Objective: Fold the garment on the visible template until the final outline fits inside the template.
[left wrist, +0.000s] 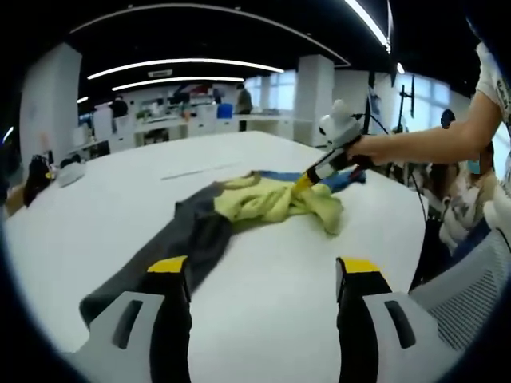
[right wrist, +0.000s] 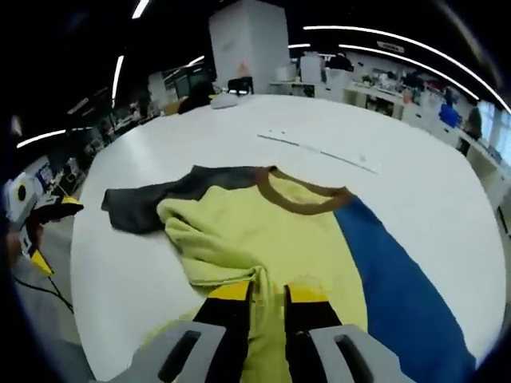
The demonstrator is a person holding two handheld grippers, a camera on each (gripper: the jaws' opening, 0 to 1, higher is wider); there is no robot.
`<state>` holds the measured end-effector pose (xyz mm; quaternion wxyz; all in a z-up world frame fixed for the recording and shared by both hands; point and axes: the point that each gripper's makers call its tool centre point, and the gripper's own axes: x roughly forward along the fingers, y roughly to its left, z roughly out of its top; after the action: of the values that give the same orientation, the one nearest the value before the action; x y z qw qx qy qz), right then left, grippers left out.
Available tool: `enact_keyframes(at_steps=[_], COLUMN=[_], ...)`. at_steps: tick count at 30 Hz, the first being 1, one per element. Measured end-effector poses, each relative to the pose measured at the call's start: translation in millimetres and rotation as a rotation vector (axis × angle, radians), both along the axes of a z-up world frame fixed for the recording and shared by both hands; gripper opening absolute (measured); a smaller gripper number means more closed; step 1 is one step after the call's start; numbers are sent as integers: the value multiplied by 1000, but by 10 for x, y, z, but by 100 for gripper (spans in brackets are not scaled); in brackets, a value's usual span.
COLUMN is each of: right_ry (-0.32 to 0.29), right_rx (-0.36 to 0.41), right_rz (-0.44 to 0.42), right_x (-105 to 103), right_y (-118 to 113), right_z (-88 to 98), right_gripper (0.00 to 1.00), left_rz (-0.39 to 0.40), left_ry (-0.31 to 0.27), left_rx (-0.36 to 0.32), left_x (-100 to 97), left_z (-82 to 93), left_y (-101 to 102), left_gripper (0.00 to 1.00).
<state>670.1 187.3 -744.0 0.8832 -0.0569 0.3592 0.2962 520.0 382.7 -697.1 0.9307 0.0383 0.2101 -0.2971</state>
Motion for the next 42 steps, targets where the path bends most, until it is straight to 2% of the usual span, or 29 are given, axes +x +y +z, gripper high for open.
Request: enact_keyframes(at_steps=[4,10,15,20,24,28,32,34,37,39,42], right_ry=[-27,-40,-34,-28,-42,-35,-3,5,3,-4,-10], right_rx=[11,36,40,34,37,24,36,27,10,6,6], right_rz=[21,62,85,110,116,139,136,145,151,140,125], right_x=[-43,-338,-567,-796,-940,-1091,-1236,-1295,-1327,-1324,-1314], right_y=[-40,-19,3,37,68,78,85,94,91,87,105], right_z=[131,313,351,326,319,210,49,-32,-121,-170,-221], right_gripper=[33,46,51,51,49,46,44,44,42,40,36], left_rz=[1,0,0,12,-16,-36,-35,-32,-34,-47,-43], left_ry=[-9,-22,-22,-32,-26,-36,-32,-32,-28,-33,-23], left_rx=[6,-8,2,-9,8,52,43,62,79,127,138], left_x=[79,197,281,414,466,513,557,589,639,673,724], left_z=[8,21,-9,4,-44,-109,-157,-199,-266,-331,-398], left_y=[-69,-181,-253,-355,-502,-617,-733,-769,-837,-858,-896], left_gripper=[69,65,60,57,56,53,50,48,47,47,43])
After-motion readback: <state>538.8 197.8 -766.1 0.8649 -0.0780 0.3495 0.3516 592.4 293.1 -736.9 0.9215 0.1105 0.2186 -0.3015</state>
